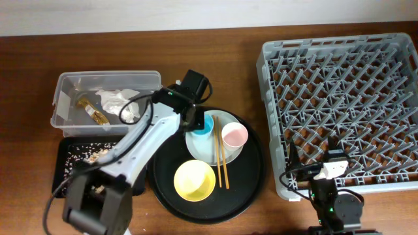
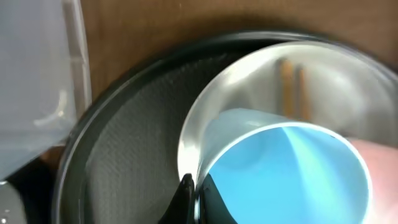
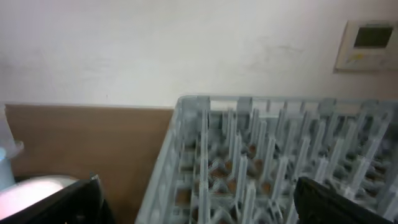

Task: Sort waste into correct bins and load items into the dishwasher rack
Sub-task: 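Grasp the blue cup with the left gripper and lift it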

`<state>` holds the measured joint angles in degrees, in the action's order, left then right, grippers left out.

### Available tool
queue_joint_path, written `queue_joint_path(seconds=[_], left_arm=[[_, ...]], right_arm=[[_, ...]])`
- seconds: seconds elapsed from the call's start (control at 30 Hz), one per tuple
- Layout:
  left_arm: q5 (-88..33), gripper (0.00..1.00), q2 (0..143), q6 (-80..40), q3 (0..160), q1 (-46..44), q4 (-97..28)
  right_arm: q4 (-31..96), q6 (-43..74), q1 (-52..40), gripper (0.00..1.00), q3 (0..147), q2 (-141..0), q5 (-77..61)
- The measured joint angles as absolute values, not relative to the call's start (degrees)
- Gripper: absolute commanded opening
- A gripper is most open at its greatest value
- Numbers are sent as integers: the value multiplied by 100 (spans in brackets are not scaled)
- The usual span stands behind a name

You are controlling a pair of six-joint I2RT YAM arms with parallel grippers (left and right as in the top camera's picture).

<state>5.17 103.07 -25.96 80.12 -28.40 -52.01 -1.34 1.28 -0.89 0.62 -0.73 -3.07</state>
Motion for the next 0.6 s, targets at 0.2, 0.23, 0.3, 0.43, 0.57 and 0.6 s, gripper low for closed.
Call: queue_joint_path(seconds=[0.2,0.23,0.3,0.43,0.57,0.6], left_arm=[[-1170,0,7894,-2285,9603,-1898,-6195],[-1981,0,7747,-2104,9623,-1594,-6237],[-3951,0,7826,-1540,9620,-1009,-6254],[-6702,0,8027,-602,9616,-716,-6241],[-7146,0,8044,-423,9616,-1111,-5924],[-7067,0,8049,-408,9616,-1208,-5907]], right_arm=[[1734,1041,-86,99,2467,-642,-1601],[1861,1059,-86,99,3028,-919,-1979],[1868,1072,-82,99,4668,-2394,-4128],[1658,1076,-82,97,5492,-4099,-7024],[644,1181,-106,91,5465,-5468,-8068],[307,1291,-252,91,5465,-5664,-8313]])
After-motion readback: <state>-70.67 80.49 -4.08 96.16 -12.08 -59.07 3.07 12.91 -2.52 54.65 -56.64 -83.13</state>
